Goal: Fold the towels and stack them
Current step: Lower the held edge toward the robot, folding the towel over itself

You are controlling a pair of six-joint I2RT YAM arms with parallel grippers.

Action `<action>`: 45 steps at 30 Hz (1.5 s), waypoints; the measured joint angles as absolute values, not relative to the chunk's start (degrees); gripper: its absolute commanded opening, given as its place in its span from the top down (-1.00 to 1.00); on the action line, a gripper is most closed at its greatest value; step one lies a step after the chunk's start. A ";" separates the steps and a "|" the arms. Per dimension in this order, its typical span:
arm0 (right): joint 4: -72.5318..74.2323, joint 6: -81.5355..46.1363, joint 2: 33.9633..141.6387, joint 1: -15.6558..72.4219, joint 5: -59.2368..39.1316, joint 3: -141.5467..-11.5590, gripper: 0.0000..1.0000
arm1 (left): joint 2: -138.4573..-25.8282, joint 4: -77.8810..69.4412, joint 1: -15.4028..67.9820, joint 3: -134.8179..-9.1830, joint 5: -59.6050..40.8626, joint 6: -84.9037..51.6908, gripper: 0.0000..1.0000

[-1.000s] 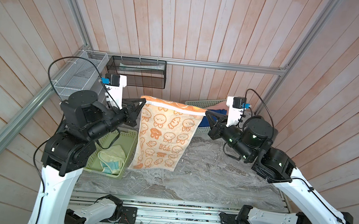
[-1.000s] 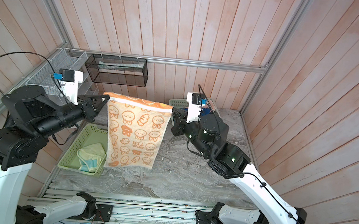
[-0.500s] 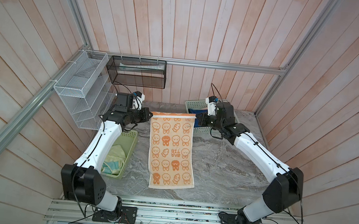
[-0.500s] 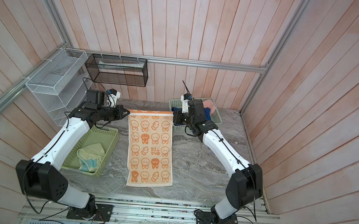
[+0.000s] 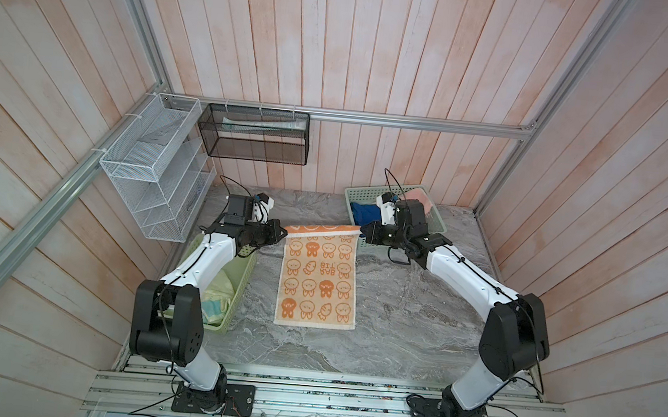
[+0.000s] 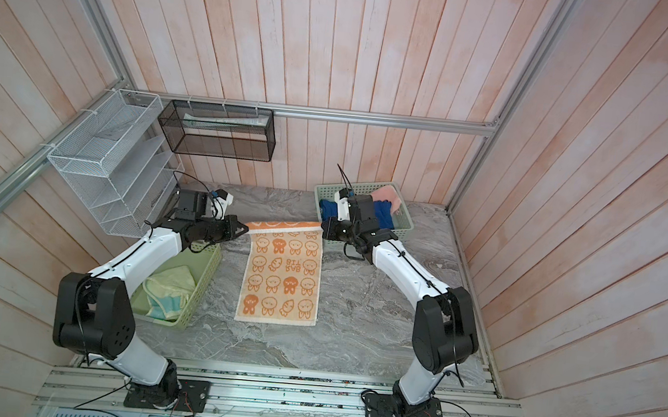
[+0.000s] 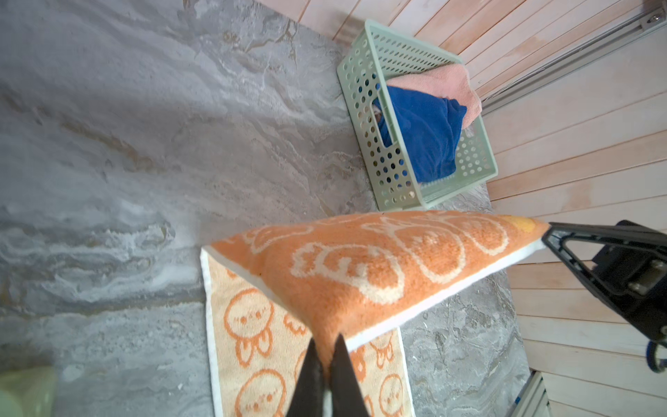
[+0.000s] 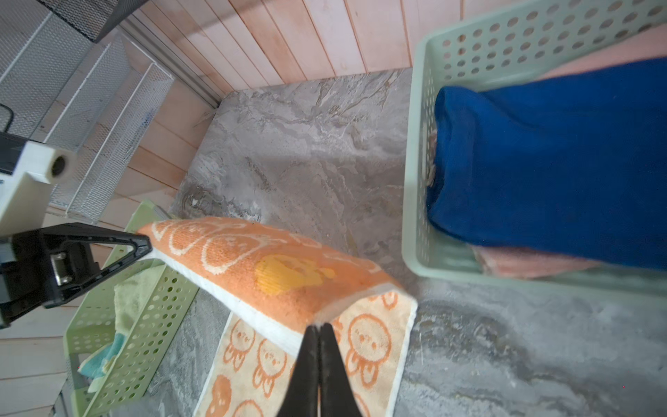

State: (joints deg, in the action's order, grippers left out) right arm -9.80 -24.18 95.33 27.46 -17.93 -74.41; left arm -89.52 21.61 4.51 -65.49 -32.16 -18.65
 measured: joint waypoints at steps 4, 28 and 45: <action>-8.93 -26.52 90.85 30.00 -17.91 -65.12 1.00 | -85.17 20.99 4.43 -56.90 -32.80 -20.27 1.00; -10.55 -32.93 84.18 32.64 -20.34 -55.83 1.00 | -75.81 27.92 4.69 -54.37 -32.18 -22.15 1.00; -8.32 -35.14 85.62 33.34 -26.02 -43.09 1.00 | -75.02 30.35 8.58 -37.10 -29.78 -27.57 0.97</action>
